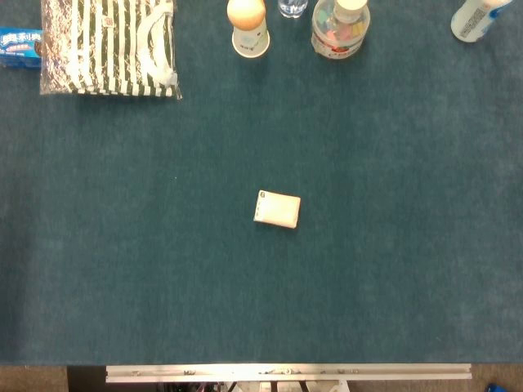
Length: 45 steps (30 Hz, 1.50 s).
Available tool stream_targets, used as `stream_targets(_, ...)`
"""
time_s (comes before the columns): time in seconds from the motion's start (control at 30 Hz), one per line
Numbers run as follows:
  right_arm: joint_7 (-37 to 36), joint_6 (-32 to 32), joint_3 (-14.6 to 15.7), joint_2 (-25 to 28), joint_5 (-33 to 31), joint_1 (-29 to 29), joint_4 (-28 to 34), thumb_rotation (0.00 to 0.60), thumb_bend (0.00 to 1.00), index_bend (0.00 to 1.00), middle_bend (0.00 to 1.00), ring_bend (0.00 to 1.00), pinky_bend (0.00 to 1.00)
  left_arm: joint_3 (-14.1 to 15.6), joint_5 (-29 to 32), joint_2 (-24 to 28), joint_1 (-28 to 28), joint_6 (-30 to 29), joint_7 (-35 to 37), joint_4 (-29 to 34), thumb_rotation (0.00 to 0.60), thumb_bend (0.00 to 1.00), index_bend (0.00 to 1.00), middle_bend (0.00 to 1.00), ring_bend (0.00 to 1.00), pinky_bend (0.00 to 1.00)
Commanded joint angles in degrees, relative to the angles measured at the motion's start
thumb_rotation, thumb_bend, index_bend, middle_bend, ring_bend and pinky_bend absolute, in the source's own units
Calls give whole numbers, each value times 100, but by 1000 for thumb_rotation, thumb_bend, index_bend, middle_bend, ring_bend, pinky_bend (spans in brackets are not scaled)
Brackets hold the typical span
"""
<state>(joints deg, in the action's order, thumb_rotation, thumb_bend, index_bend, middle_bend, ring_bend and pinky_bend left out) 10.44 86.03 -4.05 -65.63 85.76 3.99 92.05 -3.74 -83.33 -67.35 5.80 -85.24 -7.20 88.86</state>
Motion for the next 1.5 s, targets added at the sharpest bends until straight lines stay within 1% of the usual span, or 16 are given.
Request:
stream_targets(0.03,-18,-19,11,-1,-8,3,-8,600,222,593,557,415,447,9,-13,-5,-3,-9,-21,14,600,393,466,501,386,646)
stream_targets(0.6,17,66,-1,70,-8,-39,136,600,223,593,557,415,447,78,52,-135,55,227,-21,-140,600,394,467,498,386,646)
stream_targets(0.87,145,234,21,98,84,-118,284,600,223,593,557,415,447,179,-66,-149,129,433,392,-126,600,393,467,479,386,646)
stream_targets(1.1,229,209,48,139,62,-144,326,600,222,592,557,415,447,197,-101,-185,166,482,464,-165,600,393,467,474,385,646)
stream_targets(1.3,343,444,24,216,137,-240,485,600,223,593,557,415,447,244,-165,-269,257,642,622,-294,600,393,467,473,385,646)
stream_targets(1.5,454,630,26,261,226,-331,614,600,223,592,557,415,447,366,-346,-307,343,792,870,-312,600,393,467,444,346,631)
